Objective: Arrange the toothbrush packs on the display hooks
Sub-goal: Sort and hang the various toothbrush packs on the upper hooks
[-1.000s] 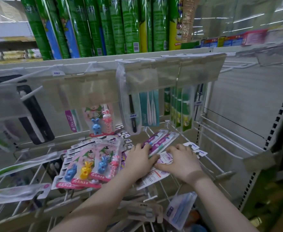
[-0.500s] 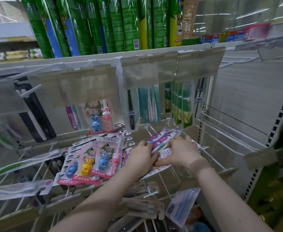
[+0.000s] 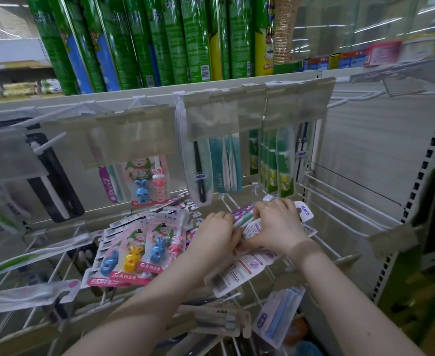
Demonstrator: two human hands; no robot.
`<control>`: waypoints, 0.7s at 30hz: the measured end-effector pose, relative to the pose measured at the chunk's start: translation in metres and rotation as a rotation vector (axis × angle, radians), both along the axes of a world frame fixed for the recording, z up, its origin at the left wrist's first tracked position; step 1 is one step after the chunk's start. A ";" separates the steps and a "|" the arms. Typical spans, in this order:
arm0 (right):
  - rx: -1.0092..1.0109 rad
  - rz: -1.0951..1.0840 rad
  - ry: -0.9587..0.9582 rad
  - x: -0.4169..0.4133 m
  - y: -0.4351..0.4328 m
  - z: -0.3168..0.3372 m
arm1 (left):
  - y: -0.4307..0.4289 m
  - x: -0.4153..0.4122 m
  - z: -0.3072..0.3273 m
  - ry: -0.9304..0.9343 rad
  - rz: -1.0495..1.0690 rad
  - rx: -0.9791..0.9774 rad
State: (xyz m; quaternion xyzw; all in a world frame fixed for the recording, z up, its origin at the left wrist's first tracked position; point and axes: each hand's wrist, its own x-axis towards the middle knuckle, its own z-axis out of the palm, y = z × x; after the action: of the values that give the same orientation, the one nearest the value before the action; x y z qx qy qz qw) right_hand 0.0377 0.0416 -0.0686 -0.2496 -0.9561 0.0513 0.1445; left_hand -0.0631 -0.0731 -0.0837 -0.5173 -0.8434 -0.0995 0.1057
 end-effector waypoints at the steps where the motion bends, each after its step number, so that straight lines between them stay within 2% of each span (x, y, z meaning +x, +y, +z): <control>1: 0.007 0.007 0.010 0.001 -0.001 0.002 | -0.002 0.000 0.002 -0.044 0.004 0.016; 9: 0.077 0.029 0.015 0.000 -0.012 0.012 | -0.024 0.002 0.023 -0.344 0.015 0.106; 21: 0.047 0.118 0.045 -0.004 -0.053 0.023 | -0.073 -0.002 0.038 -0.741 0.011 0.239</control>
State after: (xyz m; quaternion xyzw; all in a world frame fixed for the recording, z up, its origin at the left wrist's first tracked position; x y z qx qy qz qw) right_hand 0.0342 -0.0110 -0.0457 -0.1879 -0.9667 0.0429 0.1685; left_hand -0.0650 -0.1457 -0.0456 -0.4260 -0.8096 -0.3767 -0.1459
